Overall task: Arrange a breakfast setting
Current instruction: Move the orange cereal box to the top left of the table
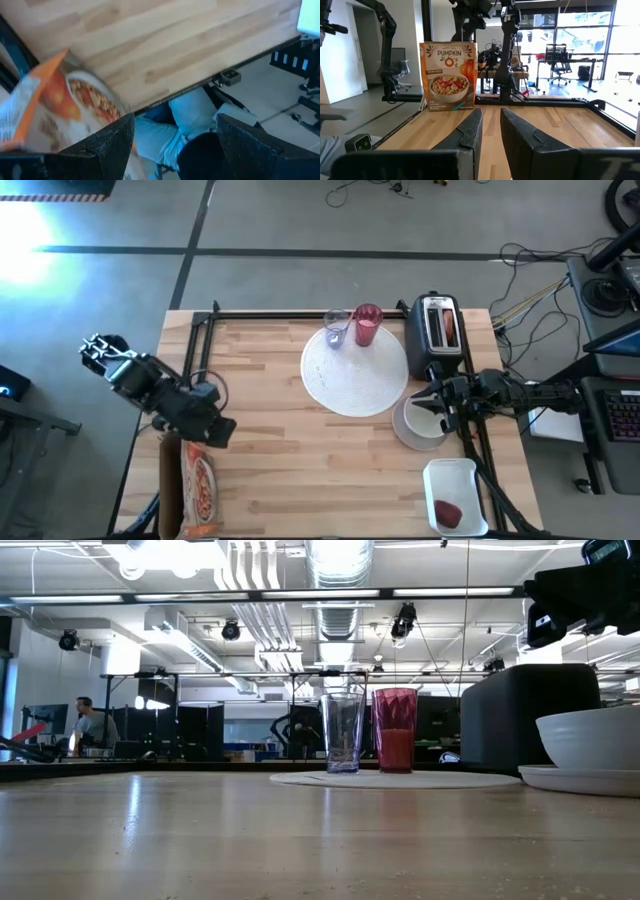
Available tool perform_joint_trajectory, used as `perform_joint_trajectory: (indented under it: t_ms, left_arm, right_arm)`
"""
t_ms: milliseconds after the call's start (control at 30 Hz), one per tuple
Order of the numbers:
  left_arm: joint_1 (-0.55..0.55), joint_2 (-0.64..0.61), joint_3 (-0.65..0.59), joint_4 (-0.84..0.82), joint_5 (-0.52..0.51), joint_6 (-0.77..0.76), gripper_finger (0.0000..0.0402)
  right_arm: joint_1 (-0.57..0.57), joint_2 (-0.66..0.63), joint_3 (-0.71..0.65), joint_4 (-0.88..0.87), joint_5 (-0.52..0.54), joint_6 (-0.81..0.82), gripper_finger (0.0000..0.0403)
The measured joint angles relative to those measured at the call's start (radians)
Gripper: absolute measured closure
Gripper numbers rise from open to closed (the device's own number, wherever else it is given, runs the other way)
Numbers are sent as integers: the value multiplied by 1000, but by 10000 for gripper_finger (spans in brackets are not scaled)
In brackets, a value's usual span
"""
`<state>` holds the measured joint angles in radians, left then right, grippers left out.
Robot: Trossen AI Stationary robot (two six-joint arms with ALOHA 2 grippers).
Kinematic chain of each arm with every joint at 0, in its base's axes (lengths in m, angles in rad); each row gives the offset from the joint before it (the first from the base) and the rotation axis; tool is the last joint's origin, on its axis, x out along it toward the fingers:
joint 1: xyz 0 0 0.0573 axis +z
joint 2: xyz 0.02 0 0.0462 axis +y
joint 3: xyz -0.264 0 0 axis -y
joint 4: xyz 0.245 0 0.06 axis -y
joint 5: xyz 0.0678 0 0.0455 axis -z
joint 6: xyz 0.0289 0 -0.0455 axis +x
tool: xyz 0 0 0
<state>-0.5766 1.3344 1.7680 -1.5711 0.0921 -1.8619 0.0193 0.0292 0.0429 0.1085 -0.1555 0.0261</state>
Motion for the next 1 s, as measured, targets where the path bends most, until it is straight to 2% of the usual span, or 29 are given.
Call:
perform_joint_trajectory:
  t_ms: [400, 633, 1000]
  left_arm:
    - [-104, -50, 29, 0, 19, -305, 138]
    - [-108, -42, 15, 0, 108, -385, 138]
    - [-149, -28, -58, 0, 182, -456, 138]
  right_arm:
    - [0, 0, 0, 0, 0, 0, 344]
    - [0, 0, 0, 0, 0, 0, 344]
    - [0, 0, 0, 0, 0, 0, 344]
